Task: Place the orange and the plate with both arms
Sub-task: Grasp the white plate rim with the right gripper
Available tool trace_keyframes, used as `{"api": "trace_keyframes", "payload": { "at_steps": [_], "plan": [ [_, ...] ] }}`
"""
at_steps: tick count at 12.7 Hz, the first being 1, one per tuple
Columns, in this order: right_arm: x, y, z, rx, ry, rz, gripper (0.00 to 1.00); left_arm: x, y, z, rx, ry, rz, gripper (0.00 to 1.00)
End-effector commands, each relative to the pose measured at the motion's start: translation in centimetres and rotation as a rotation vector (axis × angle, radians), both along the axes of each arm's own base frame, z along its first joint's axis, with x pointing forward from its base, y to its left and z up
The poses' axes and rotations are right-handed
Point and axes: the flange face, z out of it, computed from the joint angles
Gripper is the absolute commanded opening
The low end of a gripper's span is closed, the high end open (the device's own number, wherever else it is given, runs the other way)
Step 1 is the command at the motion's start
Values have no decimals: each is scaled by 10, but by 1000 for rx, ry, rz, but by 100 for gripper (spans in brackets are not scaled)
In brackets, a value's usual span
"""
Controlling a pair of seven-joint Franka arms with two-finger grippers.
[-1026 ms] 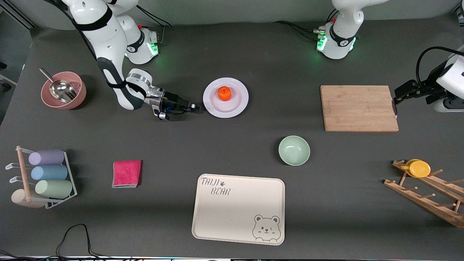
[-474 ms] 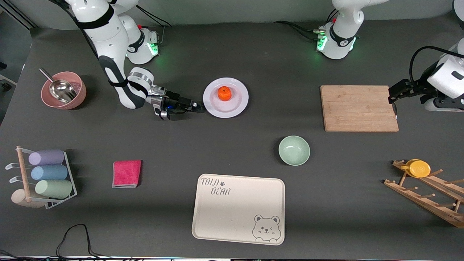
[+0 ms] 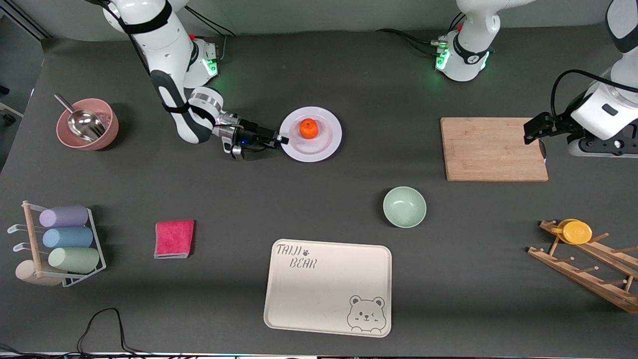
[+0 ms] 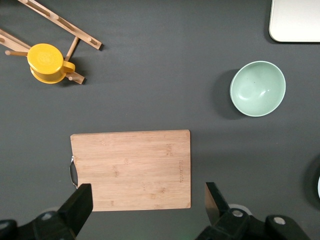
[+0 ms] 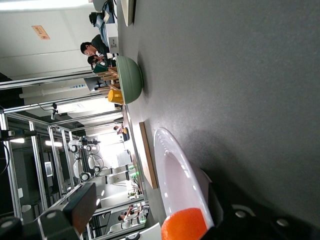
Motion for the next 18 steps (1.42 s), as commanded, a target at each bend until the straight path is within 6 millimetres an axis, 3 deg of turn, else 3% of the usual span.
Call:
{"api": "trace_keyframes", "payload": {
  "at_steps": [1, 2, 3, 6, 8, 9, 14, 18],
  "plan": [
    [-7, -7, -6, -37, -46, -12, 97, -5, 0, -6, 3, -3, -6, 100],
    [-8, -7, -7, -40, -50, -8, 92, -3, 0, -7, 3, -6, 3, 100],
    [-10, -8, -10, -50, -65, -3, 81, -4, 7, -4, 3, -9, 15, 100],
    [-13, -12, -18, -85, -147, 2, 37, -5, 21, -2, -12, -10, 53, 100],
    [-18, -11, -30, -60, -180, -13, 8, -6, 13, 4, -12, -19, 89, 100],
    [-21, -11, -35, -27, -177, -19, 0, -5, 6, 5, -11, -27, 116, 100],
    [-15, -16, -36, 1, -117, -59, 0, -5, 12, 2, -5, -23, 133, 100],
    [15, -6, -5, 68, 2, -107, 0, -5, 13, 0, -5, -19, 136, 100]
  ]
}}
